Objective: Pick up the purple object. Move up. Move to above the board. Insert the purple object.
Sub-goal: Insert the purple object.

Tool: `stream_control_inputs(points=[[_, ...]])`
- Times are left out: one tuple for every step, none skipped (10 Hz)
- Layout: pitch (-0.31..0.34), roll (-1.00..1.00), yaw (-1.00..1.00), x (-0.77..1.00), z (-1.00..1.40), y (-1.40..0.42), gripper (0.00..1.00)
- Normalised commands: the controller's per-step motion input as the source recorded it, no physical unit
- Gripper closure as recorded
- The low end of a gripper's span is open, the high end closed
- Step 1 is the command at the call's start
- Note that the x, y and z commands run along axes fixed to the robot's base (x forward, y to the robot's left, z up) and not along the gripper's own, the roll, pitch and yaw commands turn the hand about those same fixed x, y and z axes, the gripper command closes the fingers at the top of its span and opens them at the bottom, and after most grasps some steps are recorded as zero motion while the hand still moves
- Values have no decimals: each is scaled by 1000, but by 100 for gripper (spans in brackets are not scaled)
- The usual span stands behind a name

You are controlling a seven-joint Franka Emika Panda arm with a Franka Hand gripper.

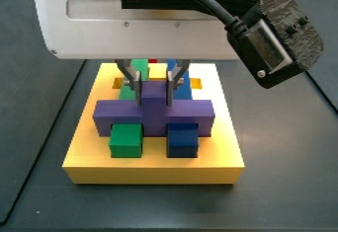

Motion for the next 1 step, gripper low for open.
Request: stream_control_inputs(points=[[0, 0, 0, 0, 0, 0, 100]])
